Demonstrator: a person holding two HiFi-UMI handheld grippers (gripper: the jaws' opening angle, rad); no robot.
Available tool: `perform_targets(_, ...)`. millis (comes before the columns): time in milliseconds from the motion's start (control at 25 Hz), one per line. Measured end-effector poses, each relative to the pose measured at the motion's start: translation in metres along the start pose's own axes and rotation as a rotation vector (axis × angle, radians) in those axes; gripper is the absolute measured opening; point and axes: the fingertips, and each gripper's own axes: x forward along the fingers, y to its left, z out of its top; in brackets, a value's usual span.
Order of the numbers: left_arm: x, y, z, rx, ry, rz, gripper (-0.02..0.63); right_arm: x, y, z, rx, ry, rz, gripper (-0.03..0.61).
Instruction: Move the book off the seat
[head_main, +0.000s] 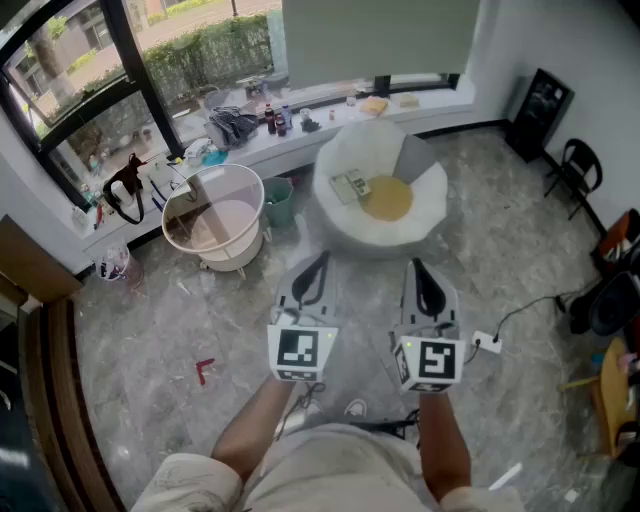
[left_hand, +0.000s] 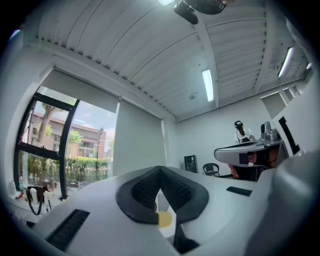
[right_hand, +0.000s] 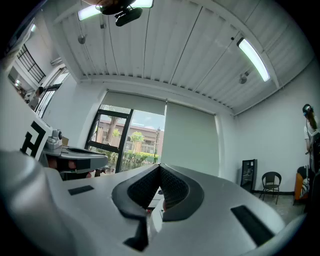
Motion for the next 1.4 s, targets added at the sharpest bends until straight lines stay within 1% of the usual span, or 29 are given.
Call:
perform_targets(400,-0.016,0.032,-0.003,0.000,-0.006,0.015,0.002,0.013,0.036,-0.013,-0.008,0.015,-0.002,0.002)
perform_targets(560,-0.015,0.041,-0.008,-0.001,-0.001,0.001,0.002,0.019,0.037,-0.019,0.051,0.031,-0.031,0.003)
perform_targets(760,0.000,0.054,-0.027,-0.020,0.023,0.013,0.002,0.035,0.030,-0.038,0.080,0.061,-0.039,0.003)
perform_targets(920,0.027,0.061,-0.035,-0.015,0.023,0.011,0.002,0.065,0.020,-0.055,0.096,0.080,-0.032,0.003)
perform_targets(1040,0.059,0.065,-0.048,-0.015,0.034,0.025,0.002,0.094,0.006,-0.068,0.101,0.082,-0.014,0.003)
perform_targets(1240,0.121,0.068,-0.057,-0.009,0.066,0.050,0.002,0.148,-0.026,-0.075,0.093,0.087,0.025,0.003)
perform_targets(1400,0.173,0.064,-0.062,-0.012,0.077,0.065,0.002,0.186,-0.063,-0.087,0.099,0.098,0.039,0.003)
